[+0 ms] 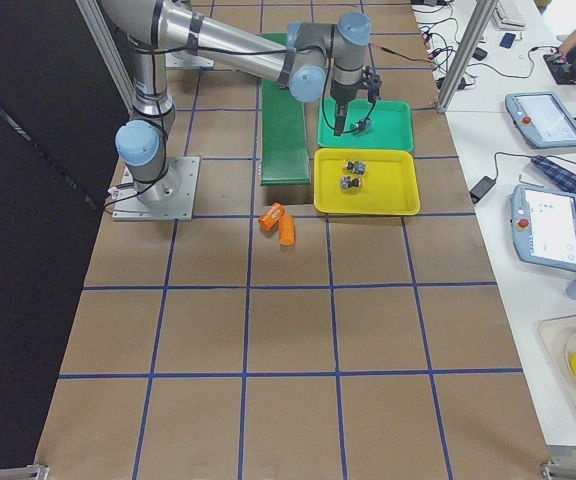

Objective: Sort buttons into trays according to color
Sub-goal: 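Move the right gripper to the belt and grasp the green-capped button, then carry the green button into the green tray and release it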

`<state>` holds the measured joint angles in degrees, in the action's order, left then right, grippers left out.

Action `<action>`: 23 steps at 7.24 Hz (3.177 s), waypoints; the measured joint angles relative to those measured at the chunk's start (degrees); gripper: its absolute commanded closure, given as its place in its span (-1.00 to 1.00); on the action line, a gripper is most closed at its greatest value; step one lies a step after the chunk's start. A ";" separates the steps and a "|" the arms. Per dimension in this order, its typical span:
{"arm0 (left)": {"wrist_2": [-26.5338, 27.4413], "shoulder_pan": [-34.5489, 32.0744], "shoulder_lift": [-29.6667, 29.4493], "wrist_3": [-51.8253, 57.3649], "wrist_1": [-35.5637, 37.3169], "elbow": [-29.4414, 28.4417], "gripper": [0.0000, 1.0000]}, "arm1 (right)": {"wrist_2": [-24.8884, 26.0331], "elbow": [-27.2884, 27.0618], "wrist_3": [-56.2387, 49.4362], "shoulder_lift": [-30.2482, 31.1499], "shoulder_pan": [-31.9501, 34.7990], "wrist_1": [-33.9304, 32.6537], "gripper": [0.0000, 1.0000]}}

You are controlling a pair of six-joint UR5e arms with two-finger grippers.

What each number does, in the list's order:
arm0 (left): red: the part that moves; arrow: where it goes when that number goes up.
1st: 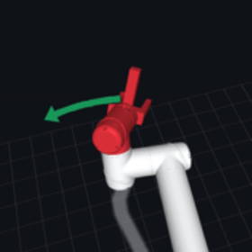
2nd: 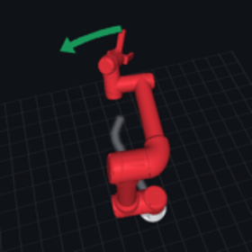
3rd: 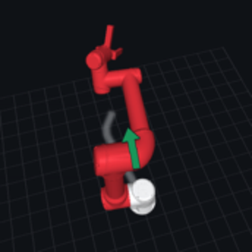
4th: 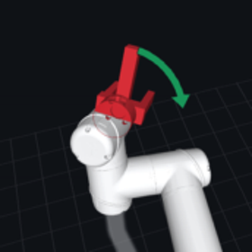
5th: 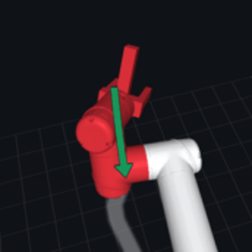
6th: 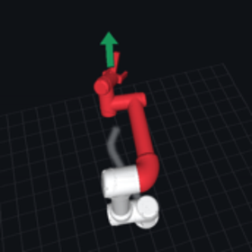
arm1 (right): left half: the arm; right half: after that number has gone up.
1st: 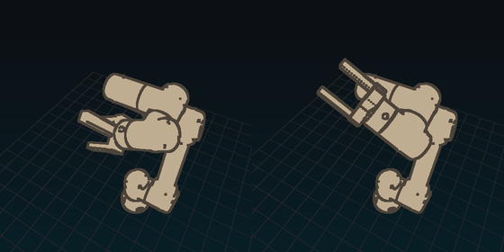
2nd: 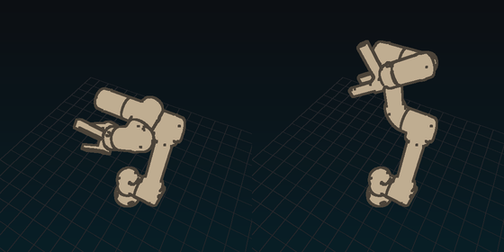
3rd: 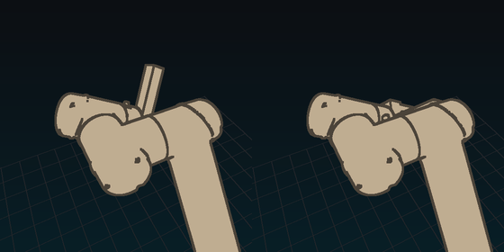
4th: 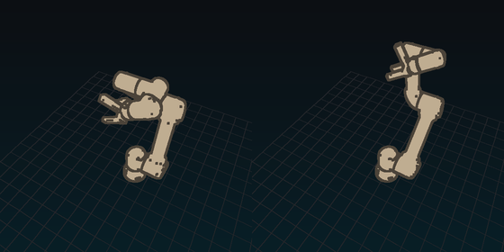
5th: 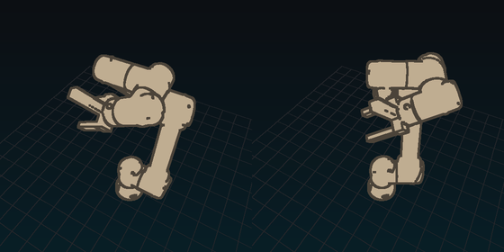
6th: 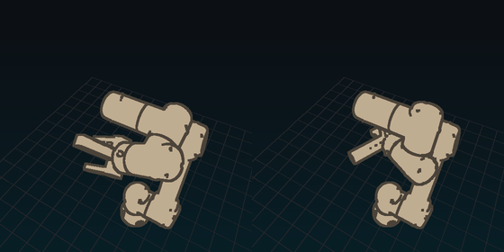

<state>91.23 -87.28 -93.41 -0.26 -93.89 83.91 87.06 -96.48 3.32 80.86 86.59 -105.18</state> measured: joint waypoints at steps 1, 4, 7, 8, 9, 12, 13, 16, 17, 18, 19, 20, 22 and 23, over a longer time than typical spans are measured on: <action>0.00 0.00 -0.01 -0.02 0.02 0.04 -1.00 | -1.08 -2.39 1.19 4.03 1.77 1.87 -1.00; 0.00 0.03 -0.03 -0.08 0.03 0.02 -1.00 | -1.67 -5.15 9.66 3.84 7.31 2.36 -1.00; -0.04 0.08 -0.02 -0.09 0.03 -0.01 -1.00 | -1.73 -4.86 10.75 2.82 9.40 1.72 -1.00; -0.06 0.09 -0.04 -0.09 0.05 0.02 -1.00 | -1.71 -5.14 11.01 2.49 11.71 -0.16 -1.00; -0.10 0.08 -0.11 -0.23 0.09 -0.01 -1.00 | -1.74 -6.04 11.26 1.77 14.11 -2.80 -1.00; -0.13 0.02 -0.22 -0.62 0.11 -0.15 -1.00 | -1.72 -8.32 18.54 -1.28 19.79 -7.53 -1.00; -0.14 0.03 -0.24 -0.57 0.12 -0.15 -1.00 | -1.79 -8.68 20.47 -2.97 21.57 -8.71 -1.00; -0.11 0.08 -0.20 -0.45 0.19 -0.16 -1.00 | -2.35 -8.97 24.25 -6.28 25.36 -10.12 -1.00; -0.13 0.08 -0.20 -0.42 0.26 -0.18 -1.00 | -3.09 -8.99 24.49 -6.86 25.62 -10.16 -0.77; -0.13 0.09 -0.19 -0.38 0.38 -0.17 -1.00 | -3.33 -8.99 24.62 -7.18 25.69 -10.05 0.09; -0.16 0.09 -0.20 -0.36 0.47 -0.16 -1.00 | -3.16 -8.98 24.73 -7.39 25.68 -9.83 0.97; -0.17 0.08 -0.20 -0.36 0.61 -0.12 -1.00 | -2.84 -8.94 24.91 -7.47 25.60 -9.63 1.00; -0.16 0.07 -0.19 -0.33 0.82 -0.11 -1.00 | -2.57 -8.68 26.92 -7.38 25.47 -9.41 1.00; -0.12 0.07 -0.19 -0.27 0.85 -0.09 -1.00 | -2.34 -8.40 27.52 -7.16 25.16 -9.41 1.00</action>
<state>91.11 -87.20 -93.60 -0.54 -93.04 83.82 84.72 -104.88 30.84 73.70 111.75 -114.59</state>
